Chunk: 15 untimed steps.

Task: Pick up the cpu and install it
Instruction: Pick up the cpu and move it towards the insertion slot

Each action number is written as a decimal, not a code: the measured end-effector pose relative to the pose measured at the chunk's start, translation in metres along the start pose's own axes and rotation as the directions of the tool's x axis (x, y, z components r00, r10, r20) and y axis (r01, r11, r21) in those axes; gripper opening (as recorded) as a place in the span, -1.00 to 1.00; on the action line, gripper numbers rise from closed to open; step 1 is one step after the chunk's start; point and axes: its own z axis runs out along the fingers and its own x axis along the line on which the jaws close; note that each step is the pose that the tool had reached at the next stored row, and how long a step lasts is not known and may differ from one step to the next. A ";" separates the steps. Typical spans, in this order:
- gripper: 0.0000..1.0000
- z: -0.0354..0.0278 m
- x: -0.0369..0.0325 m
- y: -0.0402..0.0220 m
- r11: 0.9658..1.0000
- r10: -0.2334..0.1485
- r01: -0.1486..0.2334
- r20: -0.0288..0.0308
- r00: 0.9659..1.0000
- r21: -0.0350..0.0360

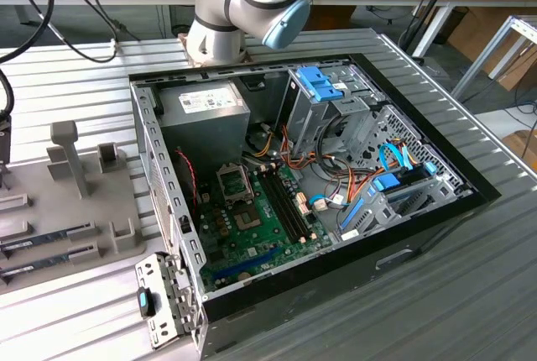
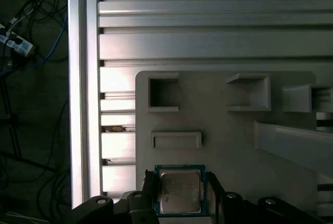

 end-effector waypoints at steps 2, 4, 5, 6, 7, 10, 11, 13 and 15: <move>-0.05 -0.0007 0.0000 0.0000 1.000 0.000 0.000 0.000 1.000 -0.001; -0.05 -0.0014 0.0000 0.0000 1.000 0.000 0.000 0.000 1.000 -0.001; -0.05 -0.0015 -0.0001 0.0000 1.000 0.000 0.000 0.000 1.000 -0.001; -0.05 -0.0019 0.0000 0.0000 1.000 0.000 0.000 0.000 1.000 -0.002; -0.05 -0.0022 -0.0001 0.0000 1.000 0.000 0.000 0.000 1.000 -0.002; -0.05 -0.0033 -0.0001 0.0000 1.000 0.000 0.000 0.000 1.000 -0.003; -0.05 -0.0037 -0.0001 0.0000 1.000 0.000 0.000 0.000 1.000 -0.004; -0.05 -0.0041 -0.0001 0.0000 1.000 0.000 0.000 0.000 1.000 -0.005; -0.05 -0.0049 -0.0001 0.0000 1.000 0.000 0.000 0.000 1.000 -0.006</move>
